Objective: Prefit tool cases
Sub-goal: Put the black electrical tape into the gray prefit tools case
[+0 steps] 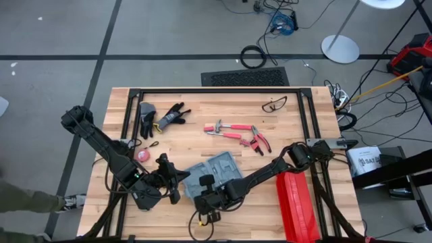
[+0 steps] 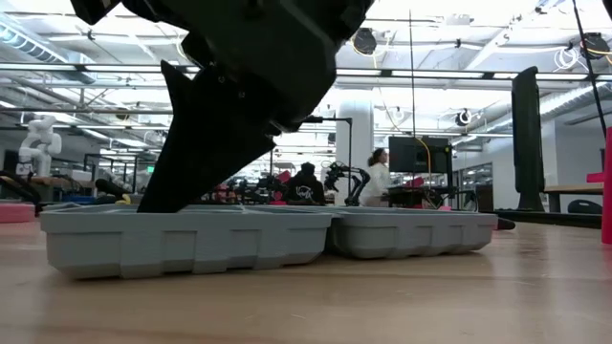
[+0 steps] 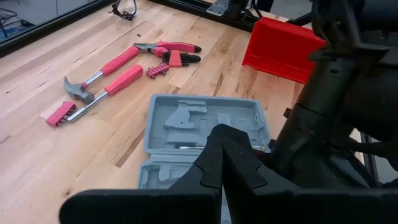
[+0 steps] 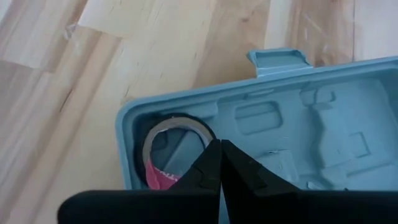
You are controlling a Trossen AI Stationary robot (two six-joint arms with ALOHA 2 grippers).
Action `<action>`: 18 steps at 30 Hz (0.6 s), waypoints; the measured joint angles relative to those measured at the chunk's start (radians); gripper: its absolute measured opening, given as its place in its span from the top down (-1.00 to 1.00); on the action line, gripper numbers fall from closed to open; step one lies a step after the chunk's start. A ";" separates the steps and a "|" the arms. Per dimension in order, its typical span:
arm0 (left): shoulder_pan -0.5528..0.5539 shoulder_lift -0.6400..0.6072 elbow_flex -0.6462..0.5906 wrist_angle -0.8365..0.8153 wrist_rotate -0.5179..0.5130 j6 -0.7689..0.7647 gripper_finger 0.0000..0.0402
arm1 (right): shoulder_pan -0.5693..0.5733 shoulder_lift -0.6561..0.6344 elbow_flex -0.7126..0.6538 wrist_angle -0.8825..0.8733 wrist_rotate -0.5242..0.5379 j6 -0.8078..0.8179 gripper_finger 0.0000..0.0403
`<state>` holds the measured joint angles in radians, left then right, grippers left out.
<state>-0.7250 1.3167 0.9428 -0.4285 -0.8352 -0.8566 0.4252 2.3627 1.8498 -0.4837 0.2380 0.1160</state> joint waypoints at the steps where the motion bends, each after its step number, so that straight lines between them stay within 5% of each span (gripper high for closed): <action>1: 0.000 0.000 0.000 0.000 0.000 0.000 0.96 | 0.000 -0.001 -0.008 0.012 0.001 0.002 1.00; 18: 0.000 0.000 0.000 0.000 -0.010 0.000 0.96 | 0.036 -0.047 -0.016 0.041 -0.010 -0.024 1.00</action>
<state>-0.7246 1.3167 0.9428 -0.4282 -0.8455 -0.8570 0.4610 2.3154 1.8338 -0.4426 0.2285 0.0915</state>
